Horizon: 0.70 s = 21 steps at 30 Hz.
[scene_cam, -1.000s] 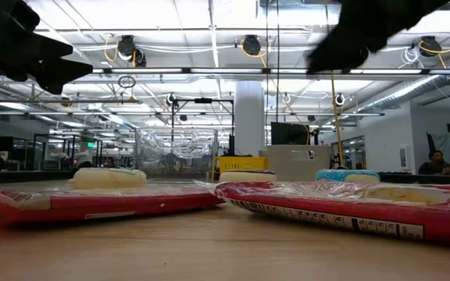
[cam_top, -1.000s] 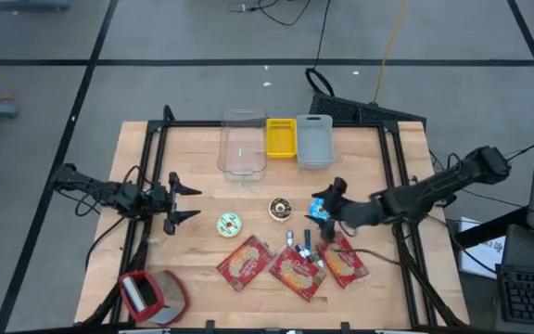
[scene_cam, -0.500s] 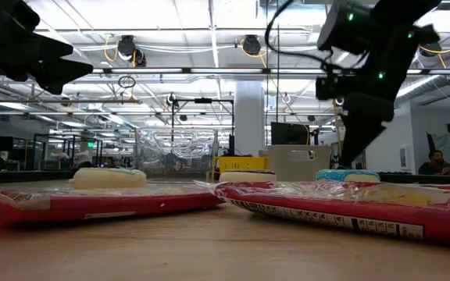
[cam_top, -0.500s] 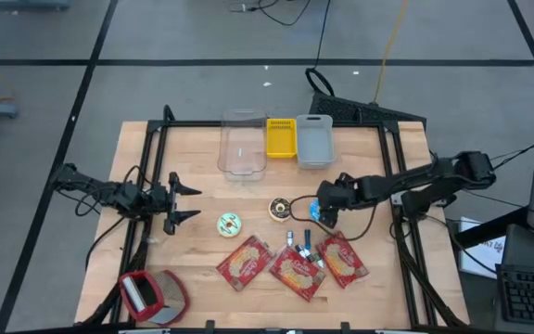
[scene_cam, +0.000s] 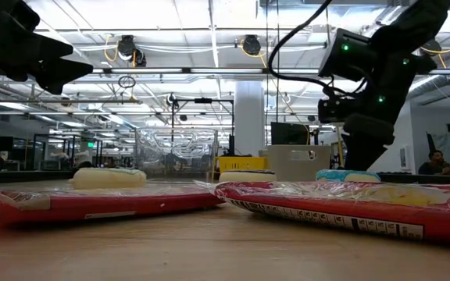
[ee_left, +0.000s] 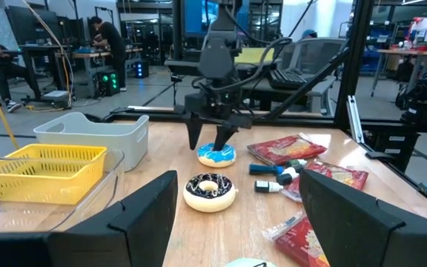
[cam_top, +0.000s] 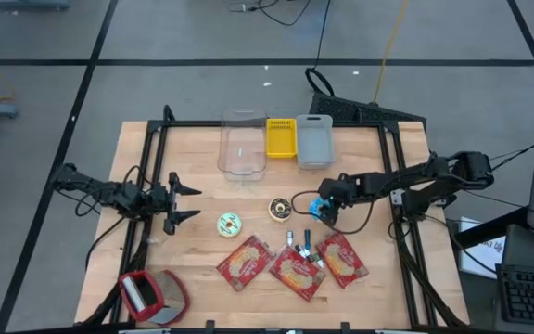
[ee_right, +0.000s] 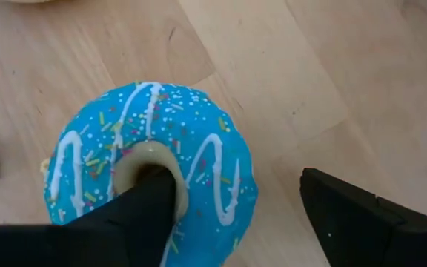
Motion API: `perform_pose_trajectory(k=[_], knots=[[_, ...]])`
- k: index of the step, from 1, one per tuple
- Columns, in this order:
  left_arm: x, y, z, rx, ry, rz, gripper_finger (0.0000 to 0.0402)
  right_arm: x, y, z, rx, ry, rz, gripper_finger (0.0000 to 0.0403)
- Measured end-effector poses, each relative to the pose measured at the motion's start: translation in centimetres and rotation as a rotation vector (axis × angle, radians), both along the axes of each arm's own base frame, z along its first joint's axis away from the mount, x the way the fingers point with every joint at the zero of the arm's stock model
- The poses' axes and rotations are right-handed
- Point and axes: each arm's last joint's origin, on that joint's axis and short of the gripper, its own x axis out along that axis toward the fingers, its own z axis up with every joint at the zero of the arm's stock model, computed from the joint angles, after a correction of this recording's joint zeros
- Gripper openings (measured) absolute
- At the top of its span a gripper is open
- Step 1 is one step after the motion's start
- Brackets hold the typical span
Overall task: Pick & Place Food Item
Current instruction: Put the blue donut into the yellow bin
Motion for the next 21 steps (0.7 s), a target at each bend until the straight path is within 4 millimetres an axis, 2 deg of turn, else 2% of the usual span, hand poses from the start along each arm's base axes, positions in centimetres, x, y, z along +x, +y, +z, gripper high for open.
perform_pose_trajectory(k=[5,13,17,21], knots=[[0.0,0.0,0.0,0.0,0.0,0.0,0.0285,0.2,-0.3,0.0,0.001,-0.033,-0.015,0.0228],[0.0,0.0,0.0,0.0,0.0,0.0,0.0285,1.5,-0.6,0.8,-0.045,-0.182,-0.003,0.0147],[0.0,0.0,0.0,0.0,0.0,0.0,0.0285,2.3,-1.0,1.6,-0.053,-0.299,-0.002,0.0109],[0.0,0.0,0.0,0.0,0.0,0.0,0.0285,3.4,-1.5,3.2,-0.033,-0.466,0.08,0.0081]])
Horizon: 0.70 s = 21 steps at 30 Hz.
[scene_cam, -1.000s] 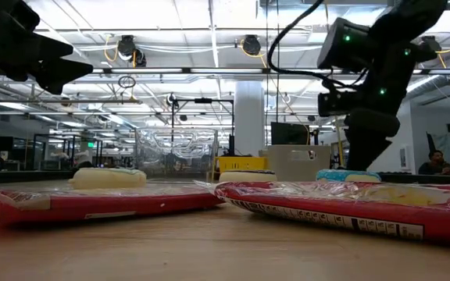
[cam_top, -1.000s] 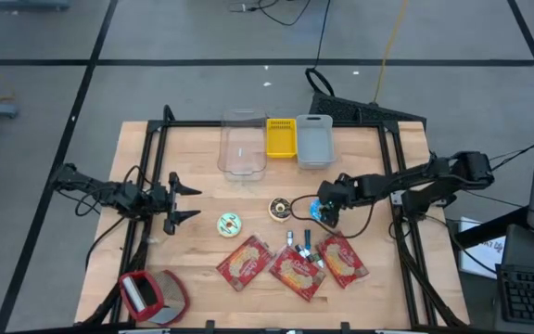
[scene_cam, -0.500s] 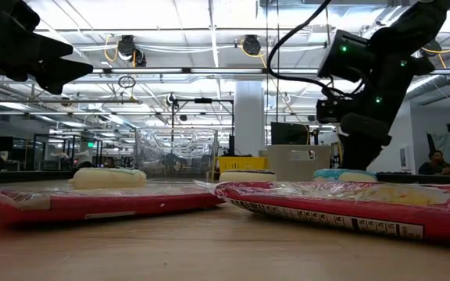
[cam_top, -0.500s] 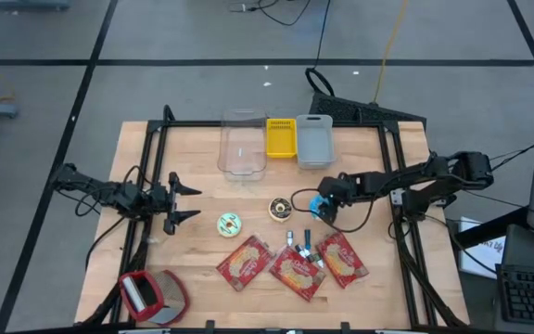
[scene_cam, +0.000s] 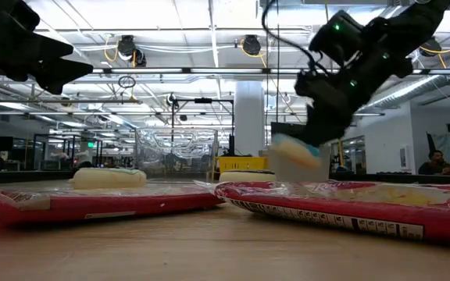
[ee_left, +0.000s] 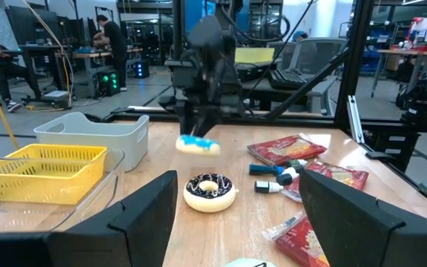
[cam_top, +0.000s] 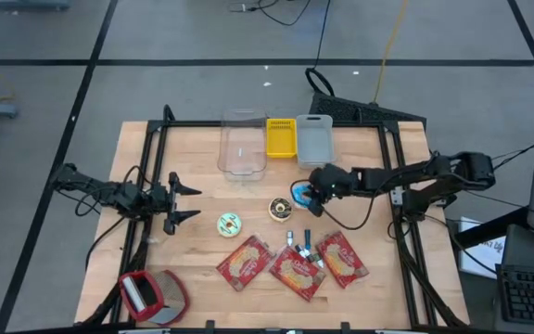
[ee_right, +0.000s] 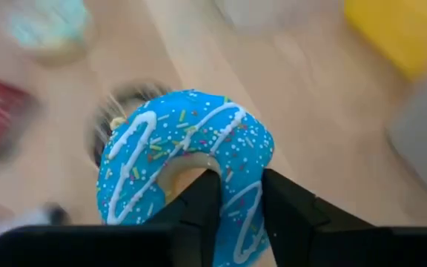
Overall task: Pick & Place Food Item
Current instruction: Put the blue donut into the yellow bin
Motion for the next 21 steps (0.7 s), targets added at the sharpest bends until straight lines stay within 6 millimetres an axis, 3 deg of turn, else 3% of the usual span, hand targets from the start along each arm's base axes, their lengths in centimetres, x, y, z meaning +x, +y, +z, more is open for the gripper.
perform_pose_trajectory(k=[12,21], knots=[[0.0,0.0,0.0,0.0,0.0,0.0,0.0285,2.2,-2.8,5.3,-0.236,-0.361,0.031,0.0044],[0.0,0.0,0.0,0.0,0.0,0.001,0.0285,2.9,-8.3,10.7,-0.323,-0.392,-0.121,0.0043]])
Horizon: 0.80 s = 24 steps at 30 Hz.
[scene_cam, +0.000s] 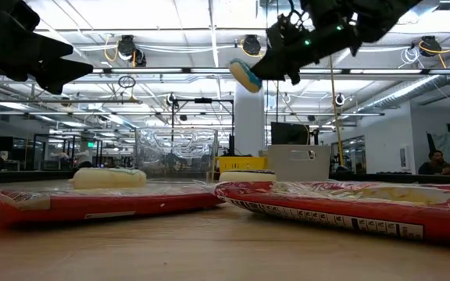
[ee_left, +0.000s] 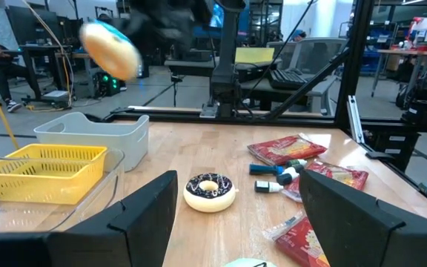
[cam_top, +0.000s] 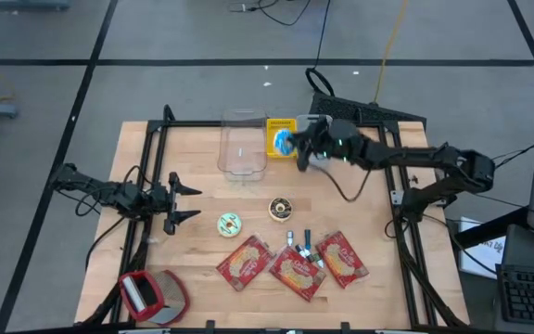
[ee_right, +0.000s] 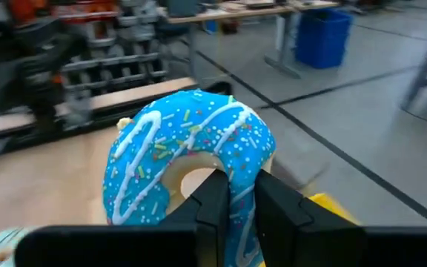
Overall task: Pick & Place Food Item
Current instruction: Put the blue donut into the yellow bin
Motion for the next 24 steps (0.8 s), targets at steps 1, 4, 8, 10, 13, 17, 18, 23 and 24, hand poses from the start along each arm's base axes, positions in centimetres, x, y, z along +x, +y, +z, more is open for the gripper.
perform_pose_trajectory(k=[1,4,8,10,13,17,18,23,24], knots=[[0.0,0.0,0.0,0.0,0.0,0.0,0.0285,0.0,-0.7,0.6,0.004,0.011,-0.019,0.0043],[0.0,0.0,0.0,0.0,0.0,0.0,0.0285,0.7,-2.6,2.0,0.008,0.048,-0.063,0.0043],[0.0,0.0,0.0,0.0,0.0,-0.003,0.0285,2.1,-5.1,2.0,0.028,0.136,-0.097,0.0043],[0.0,0.0,0.0,0.0,0.0,-0.004,0.0285,3.1,-6.3,1.6,0.03,0.171,-0.084,0.0043],[0.0,0.0,0.0,0.0,0.001,-0.005,0.0285,4.2,-7.8,0.4,0.033,0.214,-0.103,0.0043],[0.0,0.0,0.0,0.0,0.0,-0.005,0.0285,4.8,-9.3,-1.4,0.061,0.229,-0.132,0.0043],[0.0,0.0,0.0,0.0,-0.001,-0.005,0.0285,4.9,-9.7,-1.9,0.07,0.239,-0.138,0.0043],[0.0,0.0,0.0,0.0,0.0,-0.005,0.0285,5.2,-10.7,-4.5,0.115,0.306,-0.159,0.0043],[0.0,0.0,0.0,0.0,0.0,-0.005,0.0285,5.3,-10.7,-4.9,0.121,0.316,-0.158,0.0043]])
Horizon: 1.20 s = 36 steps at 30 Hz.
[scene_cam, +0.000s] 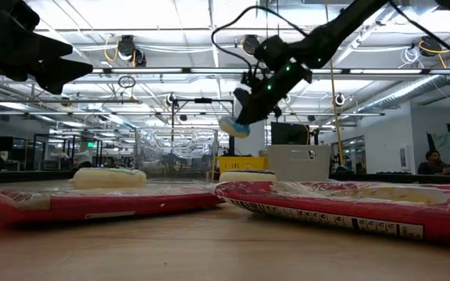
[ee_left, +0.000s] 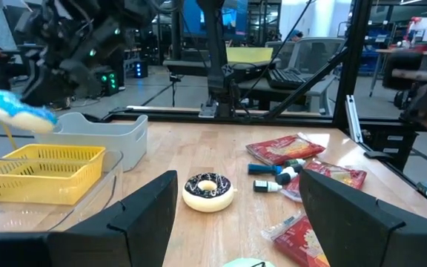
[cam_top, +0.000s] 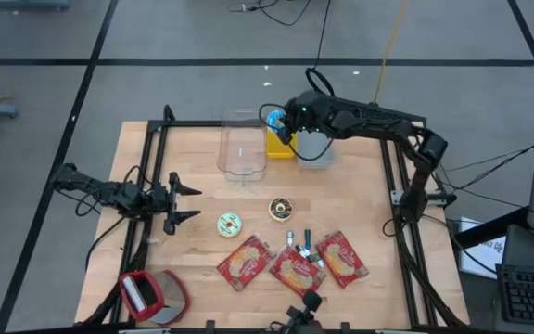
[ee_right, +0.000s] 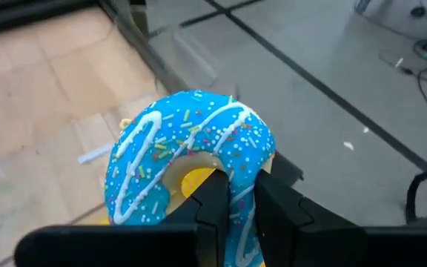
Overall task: Pick & Place Food Item
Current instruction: Put the blue donut into the yellow bin
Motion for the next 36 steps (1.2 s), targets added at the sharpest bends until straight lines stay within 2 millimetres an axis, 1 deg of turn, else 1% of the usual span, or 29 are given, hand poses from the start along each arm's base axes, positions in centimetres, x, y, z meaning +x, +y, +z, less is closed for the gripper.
perform_pose_trajectory(k=[4,10,16,25,29,36], knots=[[0.0,0.0,0.0,0.0,0.0,0.0,0.0285,0.2,-0.1,-0.8,0.005,0.026,0.0,0.0043],[0.0,0.0,0.0,0.0,0.0,0.0,0.0285,0.1,-0.3,-1.0,-0.03,0.066,-0.05,0.0043],[0.0,0.0,0.0,0.0,0.0,0.0,0.0285,0.1,-0.2,-1.1,-0.025,0.072,-0.045,0.0043],[0.0,0.0,0.0,0.0,0.0,0.0,0.0285,0.4,0.7,-1.4,-0.012,0.101,-0.021,0.0043],[0.0,0.0,0.0,0.0,0.0,0.0,0.0285,0.3,0.5,-1.4,-0.016,0.105,-0.025,0.0043],[0.0,0.0,0.0,0.0,0.0,0.0,0.0285,0.7,0.0,-2.6,-0.024,0.118,-0.051,0.0043]])
